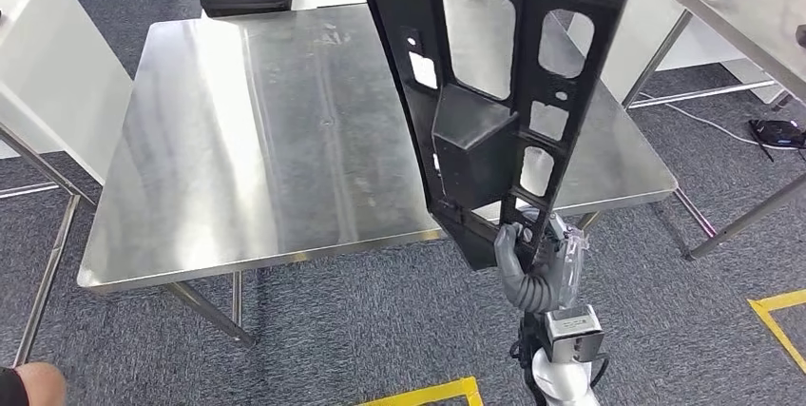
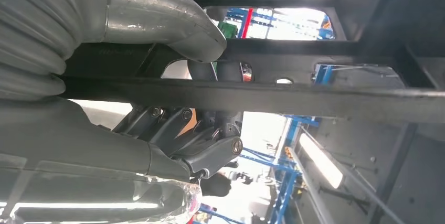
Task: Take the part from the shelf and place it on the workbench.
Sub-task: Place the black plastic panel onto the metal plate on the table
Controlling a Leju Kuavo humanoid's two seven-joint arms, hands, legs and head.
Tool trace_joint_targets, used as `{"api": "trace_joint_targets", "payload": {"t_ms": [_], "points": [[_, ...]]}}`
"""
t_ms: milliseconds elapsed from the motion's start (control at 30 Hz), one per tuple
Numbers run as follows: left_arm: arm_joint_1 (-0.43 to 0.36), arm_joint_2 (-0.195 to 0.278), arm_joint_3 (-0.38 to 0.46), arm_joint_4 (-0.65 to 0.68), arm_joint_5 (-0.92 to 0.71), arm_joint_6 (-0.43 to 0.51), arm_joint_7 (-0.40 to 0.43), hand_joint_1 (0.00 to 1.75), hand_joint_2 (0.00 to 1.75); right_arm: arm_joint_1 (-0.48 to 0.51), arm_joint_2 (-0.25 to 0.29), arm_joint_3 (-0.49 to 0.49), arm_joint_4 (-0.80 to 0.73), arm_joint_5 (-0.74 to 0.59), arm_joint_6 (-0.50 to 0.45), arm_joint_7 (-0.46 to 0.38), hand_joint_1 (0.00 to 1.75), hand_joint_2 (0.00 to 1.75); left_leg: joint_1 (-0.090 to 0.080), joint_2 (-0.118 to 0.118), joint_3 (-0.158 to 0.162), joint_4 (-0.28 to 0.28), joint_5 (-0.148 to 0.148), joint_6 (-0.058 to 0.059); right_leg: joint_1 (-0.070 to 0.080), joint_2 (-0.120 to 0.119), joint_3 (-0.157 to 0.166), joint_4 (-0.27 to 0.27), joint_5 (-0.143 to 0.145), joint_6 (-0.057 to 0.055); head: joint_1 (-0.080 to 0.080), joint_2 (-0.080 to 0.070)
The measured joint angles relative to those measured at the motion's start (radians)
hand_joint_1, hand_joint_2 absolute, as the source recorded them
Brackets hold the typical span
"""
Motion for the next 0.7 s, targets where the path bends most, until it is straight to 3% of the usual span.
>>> {"api": "trace_joint_targets", "payload": {"t_ms": [100, 133, 167, 200, 233, 300, 333, 400, 500, 600, 633, 667, 700], "points": [[-0.001, 0.001, 0.003, -0.001, 0.000, 0.000, 0.000, 0.00, 1.75, -0.008, 0.000, 0.001, 0.008, -0.004, 0.000, -0.001, 1.75, 1.75, -0.007, 0.002, 0.002, -0.001, -0.002, 0.016, 0.003, -0.002, -0.101, 0.196, -0.071, -0.013, 0.000, 0.000], [-0.001, 0.001, 0.004, -0.001, -0.002, 0.000, 0.000, 0.00, 1.75, -0.008, 0.000, 0.002, 0.011, -0.005, 0.000, -0.002, 1.75, 1.75, -0.011, 0.002, 0.003, -0.001, -0.003, 0.019, 0.005, -0.002, -0.128, 0.242, -0.081, -0.013, 0.000, 0.000], [-0.001, 0.001, 0.005, -0.001, -0.004, 0.000, 0.000, 0.00, 1.75, -0.008, -0.001, 0.002, 0.015, -0.007, -0.001, -0.002, 1.75, 1.75, -0.014, 0.001, 0.005, -0.001, -0.005, 0.021, 0.008, -0.002, -0.135, 0.251, -0.076, -0.010, 0.000, 0.000], [-0.001, 0.000, 0.006, -0.002, -0.007, 0.000, 0.001, 0.00, 1.75, -0.009, -0.001, 0.002, 0.018, -0.009, -0.001, -0.003, 1.75, 1.75, -0.016, 0.000, 0.009, -0.001, -0.007, 0.022, 0.010, -0.002, -0.121, 0.215, -0.055, -0.007, 0.000, 0.000], [-0.002, 0.000, 0.008, -0.003, -0.010, 0.000, 0.002, 0.00, 1.75, -0.011, -0.002, 0.002, 0.020, -0.010, -0.002, -0.003, 1.75, 1.75, -0.018, -0.001, 0.013, -0.001, -0.010, 0.022, 0.012, -0.003, -0.090, 0.146, -0.025, -0.004, 0.000, 0.000], [-0.002, 0.000, 0.012, -0.006, -0.014, 0.000, 0.003, 0.00, 1.75, -0.016, -0.002, 0.003, 0.023, -0.012, -0.004, -0.005, 1.75, 1.75, -0.022, -0.001, 0.019, 0.000, -0.016, 0.017, 0.019, -0.006, -0.027, 0.013, 0.023, -0.011, 0.000, 0.000], [-0.003, 0.000, 0.013, -0.007, -0.016, 0.000, 0.003, 0.00, 1.75, -0.019, -0.002, 0.004, 0.024, -0.012, -0.004, -0.006, 1.75, 1.75, -0.023, -0.001, 0.020, 0.000, -0.019, 0.013, 0.022, -0.007, -0.009, -0.022, 0.033, -0.016, -0.001, 0.000], [-0.004, 0.000, 0.016, -0.007, -0.018, 0.000, 0.004, 0.00, 1.75, -0.022, -0.002, 0.005, 0.026, -0.012, -0.005, -0.007, 1.75, 1.75, -0.025, -0.001, 0.021, -0.001, -0.023, 0.005, 0.027, -0.007, -0.001, -0.035, 0.035, -0.027, -0.001, 0.000], [-0.006, 0.000, 0.020, -0.008, -0.019, 0.001, 0.004, 0.00, 1.75, -0.024, -0.002, 0.007, 0.028, -0.012, -0.006, -0.007, 1.75, 1.75, -0.021, 0.000, 0.007, 0.031, -0.047, -0.012, 0.014, -0.006, 0.010, -0.045, 0.035, -0.043, -0.002, 0.000], [-0.005, 0.002, 0.021, -0.008, -0.020, 0.002, 0.005, 0.00, 1.75, -0.027, 0.000, 0.009, 0.031, -0.013, -0.006, -0.007, 1.75, 1.75, -0.012, 0.001, -0.087, 0.212, -0.125, -0.030, 0.010, -0.007, 0.021, -0.047, 0.029, -0.058, -0.002, 0.000], [-0.004, 0.002, 0.021, -0.008, -0.020, 0.002, 0.005, 0.00, 1.75, -0.027, 0.000, 0.009, 0.033, -0.013, -0.006, -0.007, 1.75, 1.75, -0.008, 0.002, -0.119, 0.262, -0.137, -0.035, 0.009, -0.007, 0.023, -0.047, 0.028, -0.059, -0.002, 0.000], [-0.004, 0.002, 0.021, -0.008, -0.021, 0.002, 0.005, 0.00, 1.75, -0.027, 0.000, 0.010, 0.034, -0.013, -0.006, -0.007, 1.75, 1.75, -0.005, 0.003, -0.137, 0.280, -0.129, -0.038, 0.008, -0.006, 0.026, -0.047, 0.025, -0.059, -0.002, 0.000], [-0.004, 0.003, 0.022, -0.008, -0.022, 0.002, 0.006, 0.00, 1.75, -0.027, 0.000, 0.010, 0.036, -0.013, -0.007, -0.007, 1.75, 1.75, -0.001, 0.004, -0.133, 0.254, -0.099, -0.041, 0.006, -0.005, 0.029, -0.047, 0.022, -0.056, -0.002, 0.000]]}}
